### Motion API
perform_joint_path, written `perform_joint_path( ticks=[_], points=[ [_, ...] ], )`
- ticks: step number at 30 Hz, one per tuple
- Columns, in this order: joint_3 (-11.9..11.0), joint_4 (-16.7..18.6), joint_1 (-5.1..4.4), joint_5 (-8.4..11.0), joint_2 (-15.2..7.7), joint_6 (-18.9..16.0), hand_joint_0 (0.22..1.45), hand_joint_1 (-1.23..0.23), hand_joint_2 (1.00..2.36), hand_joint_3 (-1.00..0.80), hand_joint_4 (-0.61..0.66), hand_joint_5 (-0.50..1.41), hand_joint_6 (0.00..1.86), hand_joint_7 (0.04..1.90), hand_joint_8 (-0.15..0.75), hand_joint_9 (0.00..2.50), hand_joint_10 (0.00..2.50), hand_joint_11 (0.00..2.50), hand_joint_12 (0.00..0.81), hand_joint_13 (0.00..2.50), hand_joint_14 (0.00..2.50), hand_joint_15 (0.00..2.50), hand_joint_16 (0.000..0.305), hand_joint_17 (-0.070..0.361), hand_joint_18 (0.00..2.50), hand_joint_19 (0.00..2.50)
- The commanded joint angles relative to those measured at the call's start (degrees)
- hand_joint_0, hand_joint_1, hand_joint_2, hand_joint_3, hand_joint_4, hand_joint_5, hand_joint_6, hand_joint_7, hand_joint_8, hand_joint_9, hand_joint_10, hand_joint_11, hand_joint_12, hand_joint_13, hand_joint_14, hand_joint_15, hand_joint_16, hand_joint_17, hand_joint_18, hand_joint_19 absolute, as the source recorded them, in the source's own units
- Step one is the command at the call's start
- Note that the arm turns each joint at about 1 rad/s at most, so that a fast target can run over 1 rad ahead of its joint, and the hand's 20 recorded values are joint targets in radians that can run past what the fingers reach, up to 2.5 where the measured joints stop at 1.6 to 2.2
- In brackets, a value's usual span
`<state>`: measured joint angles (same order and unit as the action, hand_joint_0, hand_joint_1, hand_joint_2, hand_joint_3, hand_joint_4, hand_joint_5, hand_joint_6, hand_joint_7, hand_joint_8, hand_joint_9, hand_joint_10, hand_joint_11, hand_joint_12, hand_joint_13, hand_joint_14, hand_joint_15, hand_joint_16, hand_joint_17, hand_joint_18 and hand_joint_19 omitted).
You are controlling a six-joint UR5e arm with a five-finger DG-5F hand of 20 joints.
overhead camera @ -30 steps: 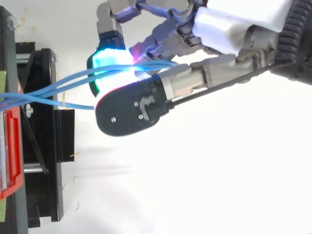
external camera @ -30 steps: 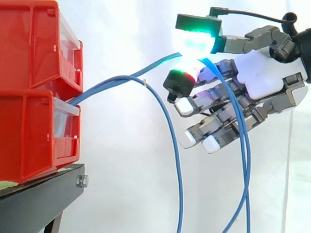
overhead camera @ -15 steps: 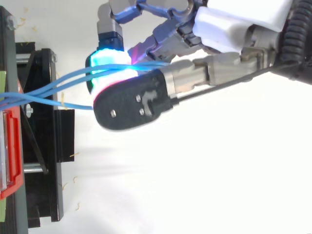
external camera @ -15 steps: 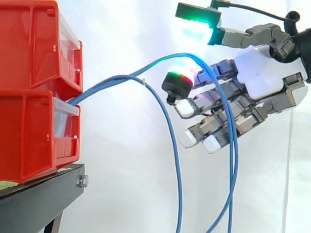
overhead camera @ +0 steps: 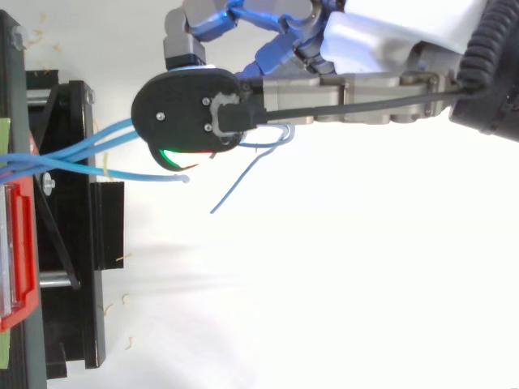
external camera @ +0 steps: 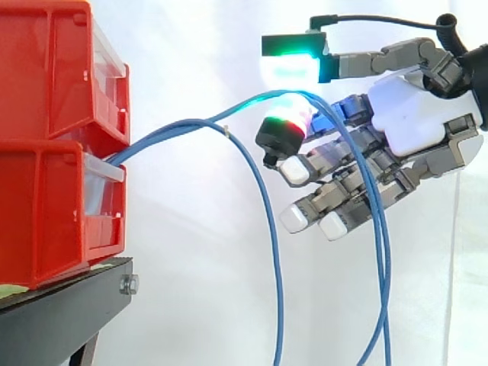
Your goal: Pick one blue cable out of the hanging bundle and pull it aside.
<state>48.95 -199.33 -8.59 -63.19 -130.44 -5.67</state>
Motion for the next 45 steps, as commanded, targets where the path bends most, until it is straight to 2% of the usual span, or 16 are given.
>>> perform_joint_path(
  ticks=[1, 7, 9, 12, 16, 20, 31, 34, 37, 40, 42, 45],
  points=[
    [0.0, 0.0, 0.06, 0.0, -0.1, 0.0, 0.59, -0.8, 1.02, -0.05, 0.05, -0.18, 0.83, 1.43, 0.242, 0.86, 0.02, 0.54, 0.414, 0.55, 0.02, 0.43, 0.055, 0.123, 0.48, 0.54],
    [0.0, 0.0, 0.06, 0.0, -0.1, 0.1, 0.65, -0.88, 1.02, -0.23, 0.02, -0.19, 0.85, 1.37, 0.228, 0.8, 0.02, 0.53, 0.405, 0.54, 0.02, 0.41, 0.055, 0.123, 0.49, 0.53],
    [0.0, -0.1, -0.03, 0.0, 0.0, 0.2, 0.69, -0.92, 1.01, -0.38, -0.01, -0.19, 0.85, 1.35, 0.22, 0.79, 0.02, 0.53, 0.395, 0.54, 0.02, 0.41, 0.054, 0.122, 0.49, 0.51],
    [0.0, -0.1, -0.03, 0.0, 0.0, 0.2, 0.72, -0.92, 1.0, -0.5, -0.04, -0.18, 0.85, 1.36, 0.212, 0.81, 0.02, 0.54, 0.387, 0.55, 0.02, 0.42, 0.053, 0.119, 0.49, 0.51],
    [0.0, 0.0, 0.06, 0.0, 0.0, 0.1, 0.72, -0.92, 1.0, -0.5, -0.09, -0.16, 0.85, 1.4, 0.208, 0.84, 0.02, 0.53, 0.383, 0.57, 0.02, 0.41, 0.051, 0.115, 0.5, 0.51],
    [0.0, 0.0, 0.06, 0.0, 0.0, 0.2, 0.7, -0.9, 1.01, -0.39, -0.12, -0.16, 0.86, 1.47, 0.203, 0.89, 0.02, 0.52, 0.379, 0.58, 0.02, 0.42, 0.05, 0.112, 0.51, 0.53],
    [0.1, 0.0, -0.03, 0.0, 0.0, 0.2, 0.6, -0.79, 1.0, -0.5, -0.05, -0.13, 0.83, 1.33, 0.224, 0.92, 0.02, 0.53, 0.393, 0.59, 0.02, 0.43, 0.05, 0.114, 0.51, 0.56],
    [0.1, 0.0, -0.03, 0.0, 0.0, 0.1, 0.62, -0.85, 1.0, -0.5, 0.0, -0.13, 0.83, 1.34, 0.227, 0.91, 0.02, 0.53, 0.391, 0.59, 0.02, 0.42, 0.05, 0.113, 0.5, 0.54],
    [0.1, 0.0, -0.03, 0.0, 0.0, 0.0, 0.74, -0.94, 1.0, -0.5, 0.02, -0.13, 0.82, 1.53, 0.232, 0.91, 0.02, 0.56, 0.384, 0.61, 0.02, 0.42, 0.049, 0.111, 0.54, 0.5],
    [0.1, 0.0, -0.03, 0.0, 0.0, 0.0, 0.77, -0.95, 1.0, -0.5, -0.03, -0.15, 0.88, 1.44, 0.227, 0.9, 0.02, 0.59, 0.38, 0.62, 0.02, 0.43, 0.049, 0.111, 0.56, 0.49],
    [0.0, 0.0, -0.03, 0.0, 0.0, 0.0, 0.73, -0.96, 1.0, -0.5, -0.01, -0.16, 0.89, 1.36, 0.224, 0.9, 0.02, 0.61, 0.381, 0.62, 0.02, 0.43, 0.049, 0.111, 0.56, 0.49],
    [0.1, 0.0, -0.03, -0.17, 0.0, 0.0, 0.6, -0.96, 1.0, -0.5, 0.06, -0.14, 0.88, 1.36, 0.233, 0.93, 0.02, 0.64, 0.384, 0.62, 0.02, 0.45, 0.049, 0.111, 0.55, 0.52]
  ],
)
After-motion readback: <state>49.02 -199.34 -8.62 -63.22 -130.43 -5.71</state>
